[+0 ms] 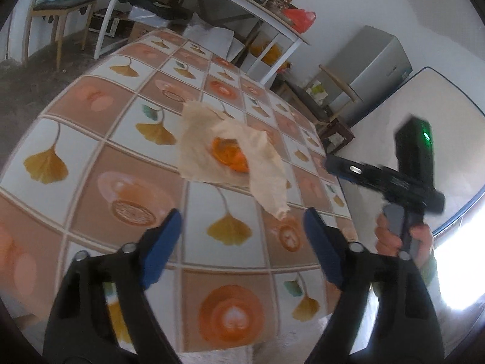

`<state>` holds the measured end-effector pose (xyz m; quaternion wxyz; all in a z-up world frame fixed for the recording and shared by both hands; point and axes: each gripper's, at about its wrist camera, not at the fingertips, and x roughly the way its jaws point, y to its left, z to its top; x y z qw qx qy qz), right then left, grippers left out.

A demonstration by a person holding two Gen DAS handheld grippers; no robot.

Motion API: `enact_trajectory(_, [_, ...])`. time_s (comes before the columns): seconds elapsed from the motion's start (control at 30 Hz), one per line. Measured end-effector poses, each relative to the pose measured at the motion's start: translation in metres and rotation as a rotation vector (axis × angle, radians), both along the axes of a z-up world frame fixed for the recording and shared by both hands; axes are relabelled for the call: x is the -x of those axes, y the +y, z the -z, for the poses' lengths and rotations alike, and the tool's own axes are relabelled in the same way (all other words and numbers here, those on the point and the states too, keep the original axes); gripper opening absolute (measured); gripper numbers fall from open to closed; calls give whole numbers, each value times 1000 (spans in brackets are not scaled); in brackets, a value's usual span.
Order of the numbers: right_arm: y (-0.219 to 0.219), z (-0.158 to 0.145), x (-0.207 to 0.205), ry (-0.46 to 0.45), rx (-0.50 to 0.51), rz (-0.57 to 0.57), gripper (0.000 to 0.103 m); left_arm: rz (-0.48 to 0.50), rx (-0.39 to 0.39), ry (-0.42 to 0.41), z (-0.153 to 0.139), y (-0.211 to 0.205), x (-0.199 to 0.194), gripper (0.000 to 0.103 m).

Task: Collect trash
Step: 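Move both grippers back to the tan paper with orange peel, then grasp the tan paper edge with the right gripper and lift it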

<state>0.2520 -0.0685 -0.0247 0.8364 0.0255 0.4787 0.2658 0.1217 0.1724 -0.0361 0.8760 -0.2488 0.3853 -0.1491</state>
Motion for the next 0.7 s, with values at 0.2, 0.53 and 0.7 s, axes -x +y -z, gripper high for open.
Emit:
enact_trajectory(0.2, [44, 20, -46, 18, 130, -11, 77, 39, 24, 11, 7, 6, -8, 52])
enact_trajectory(0.53, [65, 52, -82, 45, 256, 12, 33, 68, 46, 11, 12, 1, -17, 46])
enact_trajectory(0.7, [54, 54, -75, 99, 162, 6, 6, 72, 46, 22, 16, 0, -16, 45])
